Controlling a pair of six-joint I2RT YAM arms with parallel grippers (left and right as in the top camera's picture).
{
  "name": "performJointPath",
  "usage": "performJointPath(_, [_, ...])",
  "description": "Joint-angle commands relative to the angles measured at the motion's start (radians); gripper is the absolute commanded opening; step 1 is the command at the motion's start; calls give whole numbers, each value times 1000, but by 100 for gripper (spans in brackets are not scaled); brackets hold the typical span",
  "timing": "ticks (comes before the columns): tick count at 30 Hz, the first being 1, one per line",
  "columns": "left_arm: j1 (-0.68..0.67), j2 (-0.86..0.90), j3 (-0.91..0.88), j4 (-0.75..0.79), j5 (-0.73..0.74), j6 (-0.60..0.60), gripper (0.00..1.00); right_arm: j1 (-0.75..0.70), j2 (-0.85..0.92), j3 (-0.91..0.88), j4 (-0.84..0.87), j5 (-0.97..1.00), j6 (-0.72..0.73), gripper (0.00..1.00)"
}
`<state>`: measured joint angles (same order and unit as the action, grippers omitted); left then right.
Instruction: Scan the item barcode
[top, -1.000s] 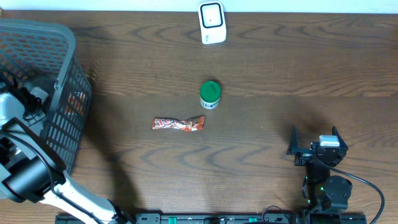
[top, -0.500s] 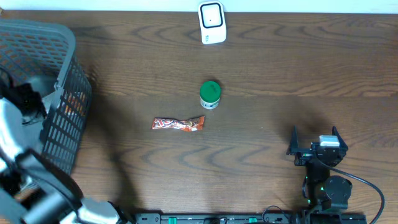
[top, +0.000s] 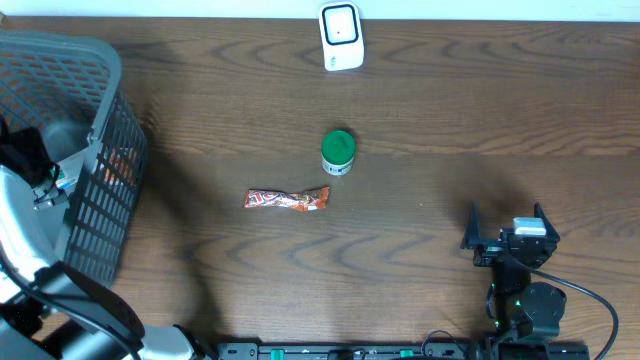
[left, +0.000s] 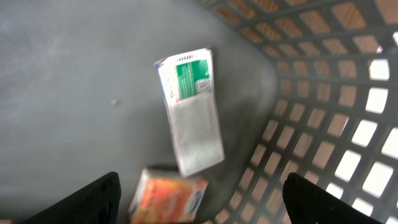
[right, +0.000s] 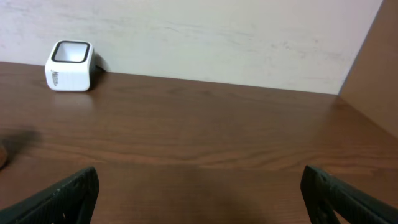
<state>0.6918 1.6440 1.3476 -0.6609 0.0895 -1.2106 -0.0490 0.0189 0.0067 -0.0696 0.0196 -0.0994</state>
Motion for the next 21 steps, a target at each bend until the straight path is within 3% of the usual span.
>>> performJointPath(1, [-4,60,1,10,-61,-88,84,8,-1,-1,-2,9,-14,99])
performJointPath(6, [-4,183,2,13,-37,-214,84,8,-1,-1,-2,8,-14,99])
performJointPath(21, [-4,410,110,71,53,-224,85,8,-1,-1,-2,8,-14,99])
